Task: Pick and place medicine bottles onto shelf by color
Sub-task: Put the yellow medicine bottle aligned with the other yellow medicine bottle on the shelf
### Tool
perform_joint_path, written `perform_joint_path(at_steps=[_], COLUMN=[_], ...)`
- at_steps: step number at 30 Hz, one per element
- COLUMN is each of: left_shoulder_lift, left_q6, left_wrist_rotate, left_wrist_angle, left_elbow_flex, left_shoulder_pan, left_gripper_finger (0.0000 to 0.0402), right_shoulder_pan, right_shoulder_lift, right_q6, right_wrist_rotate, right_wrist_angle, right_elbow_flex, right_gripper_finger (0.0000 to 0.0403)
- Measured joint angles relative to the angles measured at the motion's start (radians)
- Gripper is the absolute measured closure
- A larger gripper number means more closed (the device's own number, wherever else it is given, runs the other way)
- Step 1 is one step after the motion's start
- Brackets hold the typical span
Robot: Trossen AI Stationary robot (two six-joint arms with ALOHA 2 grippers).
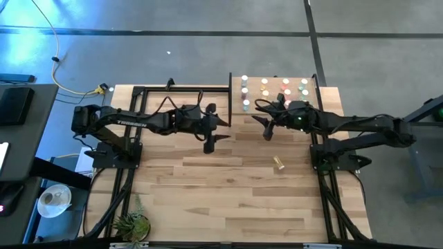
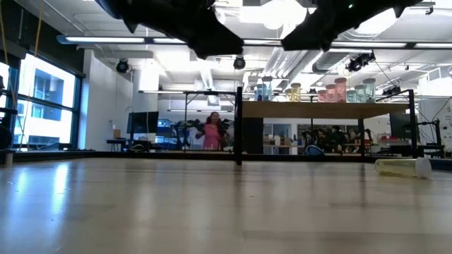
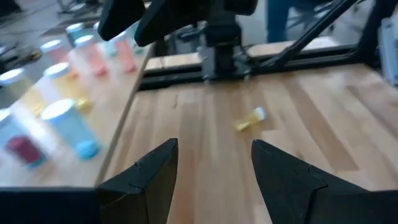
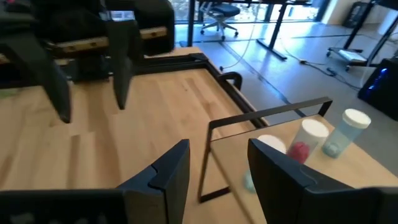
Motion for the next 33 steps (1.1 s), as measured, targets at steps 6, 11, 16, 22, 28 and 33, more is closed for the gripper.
perform_joint_path(at_steps=[6,11,16,22,28,33], left_shoulder_lift=[0.051,0.089,0.121,0.193,0.293,0.357], left_q6=[0.0,0.052,0.097,0.149,0.192,0.202], left_wrist_rotate=[0.007,0.008,0.008,0.008,0.008,-0.013], left_wrist_angle=[0.116,0.214,0.218,0.207,0.207,0.143], left_elbow_flex=[0.0,0.0,0.045,0.138,0.212,0.266], left_shoulder_pan=[-0.011,-0.029,-0.051,-0.059,-0.063,-0.064], left_gripper_finger=[0.0208,0.0208,0.0208,0.0208,0.0208,0.0208], right_shoulder_pan=[0.037,0.067,0.115,0.163,0.167,0.162], right_shoulder_lift=[-0.095,-0.16,-0.201,-0.219,-0.243,-0.264], right_q6=[0.067,0.194,0.279,0.298,0.332,0.379], right_wrist_rotate=[0.0,0.0,0.002,0.071,0.243,0.174], right_wrist_angle=[-0.114,-0.283,-0.404,-0.397,-0.374,-0.446], right_elbow_flex=[0.0,0.0,0.0,0.0,0.0,0.035], right_gripper_finger=[0.0249,0.0249,0.0249,0.0249,0.0249,0.0249])
